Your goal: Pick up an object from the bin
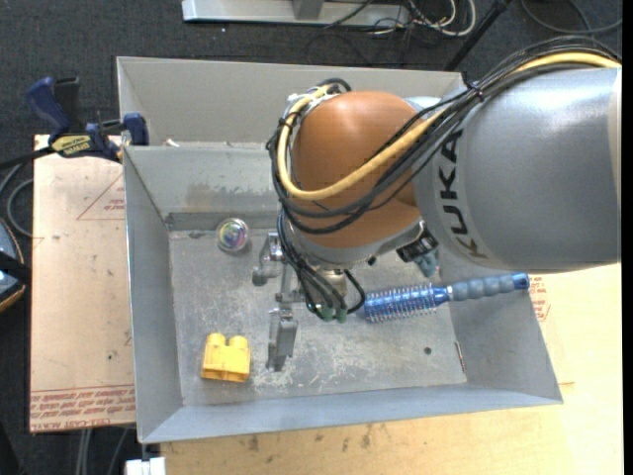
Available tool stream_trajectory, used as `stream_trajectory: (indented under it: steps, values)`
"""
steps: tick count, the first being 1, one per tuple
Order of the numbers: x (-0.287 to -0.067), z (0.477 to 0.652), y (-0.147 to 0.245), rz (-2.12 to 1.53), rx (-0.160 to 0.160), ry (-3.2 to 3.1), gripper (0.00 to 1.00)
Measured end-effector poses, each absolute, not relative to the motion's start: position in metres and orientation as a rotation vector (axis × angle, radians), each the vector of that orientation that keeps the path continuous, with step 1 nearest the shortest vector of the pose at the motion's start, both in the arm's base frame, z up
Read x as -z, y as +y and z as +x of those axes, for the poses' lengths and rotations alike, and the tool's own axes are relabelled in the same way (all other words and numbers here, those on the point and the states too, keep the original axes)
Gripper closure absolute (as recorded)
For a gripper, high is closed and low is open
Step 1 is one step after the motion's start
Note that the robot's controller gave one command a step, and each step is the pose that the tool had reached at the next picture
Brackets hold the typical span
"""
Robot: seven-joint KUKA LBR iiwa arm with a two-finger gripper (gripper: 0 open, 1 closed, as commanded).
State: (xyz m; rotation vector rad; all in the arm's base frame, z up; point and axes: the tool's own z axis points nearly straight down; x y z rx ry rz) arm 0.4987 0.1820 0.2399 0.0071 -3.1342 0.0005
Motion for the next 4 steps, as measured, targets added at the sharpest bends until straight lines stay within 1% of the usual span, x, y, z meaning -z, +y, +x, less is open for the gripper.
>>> stream_trajectory:
  steps: [1, 2, 3, 4]
  values:
    - [-0.098, 0.490, 0.205, -0.086, -0.002, -3.133, 0.00]
    - [-0.138, 0.495, 0.183, -0.136, 0.002, -3.142, 0.00]
    - [-0.074, 0.492, 0.188, -0.137, 0.013, -3.155, 0.00]
    - [-0.075, 0.493, 0.188, -0.138, 0.014, -3.159, 1.00]
